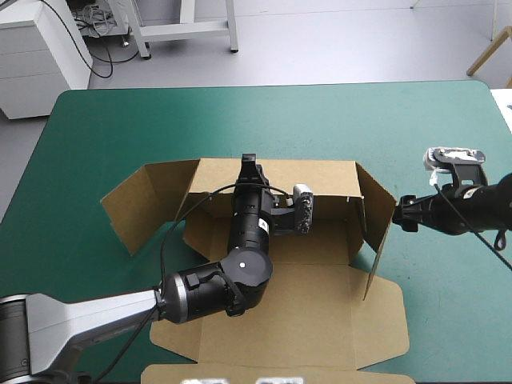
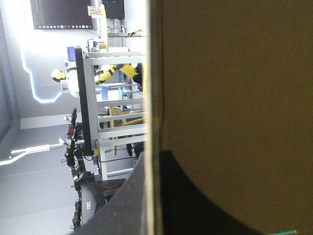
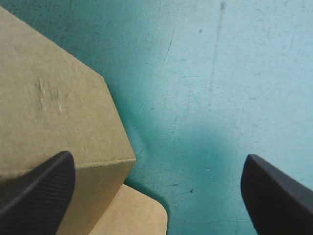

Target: Fold the box

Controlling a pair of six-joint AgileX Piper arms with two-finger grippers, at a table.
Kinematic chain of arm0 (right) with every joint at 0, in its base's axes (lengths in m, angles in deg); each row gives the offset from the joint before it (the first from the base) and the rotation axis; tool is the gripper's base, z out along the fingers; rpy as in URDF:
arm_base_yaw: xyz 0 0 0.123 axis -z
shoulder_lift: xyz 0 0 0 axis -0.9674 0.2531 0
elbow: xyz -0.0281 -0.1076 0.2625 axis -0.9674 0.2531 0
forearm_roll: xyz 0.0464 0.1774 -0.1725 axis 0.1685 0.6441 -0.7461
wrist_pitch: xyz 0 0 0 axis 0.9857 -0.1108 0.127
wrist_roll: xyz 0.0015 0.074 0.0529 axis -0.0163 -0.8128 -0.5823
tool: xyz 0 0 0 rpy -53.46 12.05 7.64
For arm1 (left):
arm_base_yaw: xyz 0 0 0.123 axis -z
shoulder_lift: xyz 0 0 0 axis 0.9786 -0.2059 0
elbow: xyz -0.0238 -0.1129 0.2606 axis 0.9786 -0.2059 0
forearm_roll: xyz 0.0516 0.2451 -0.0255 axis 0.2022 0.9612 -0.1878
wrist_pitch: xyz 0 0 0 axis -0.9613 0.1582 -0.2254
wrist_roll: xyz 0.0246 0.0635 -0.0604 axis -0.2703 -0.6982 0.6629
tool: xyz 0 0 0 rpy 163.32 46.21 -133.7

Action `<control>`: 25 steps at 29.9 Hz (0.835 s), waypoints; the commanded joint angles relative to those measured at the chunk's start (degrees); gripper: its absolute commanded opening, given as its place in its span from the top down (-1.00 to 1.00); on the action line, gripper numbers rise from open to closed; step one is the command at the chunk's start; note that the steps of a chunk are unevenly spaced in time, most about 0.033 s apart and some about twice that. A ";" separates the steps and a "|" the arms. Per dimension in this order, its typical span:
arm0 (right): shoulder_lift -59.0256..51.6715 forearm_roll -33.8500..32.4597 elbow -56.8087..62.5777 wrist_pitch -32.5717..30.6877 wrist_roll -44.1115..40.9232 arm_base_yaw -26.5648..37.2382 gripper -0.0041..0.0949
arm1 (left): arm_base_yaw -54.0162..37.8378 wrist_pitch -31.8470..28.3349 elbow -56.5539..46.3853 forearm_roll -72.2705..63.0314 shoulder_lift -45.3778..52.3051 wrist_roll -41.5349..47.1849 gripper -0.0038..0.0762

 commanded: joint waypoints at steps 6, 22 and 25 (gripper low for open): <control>-9.95 10.19 8.38 9.08 7.23 0.27 -0.77 | 0.22 1.93 1.60 3.82 2.24 1.06 0.93; -11.27 17.65 18.96 28.15 17.47 -11.27 -0.77 | 0.22 1.90 1.60 3.94 2.15 1.06 0.93; -11.27 10.17 18.96 32.21 10.55 -16.42 -0.77 | 0.22 1.78 1.60 3.94 2.15 1.06 0.93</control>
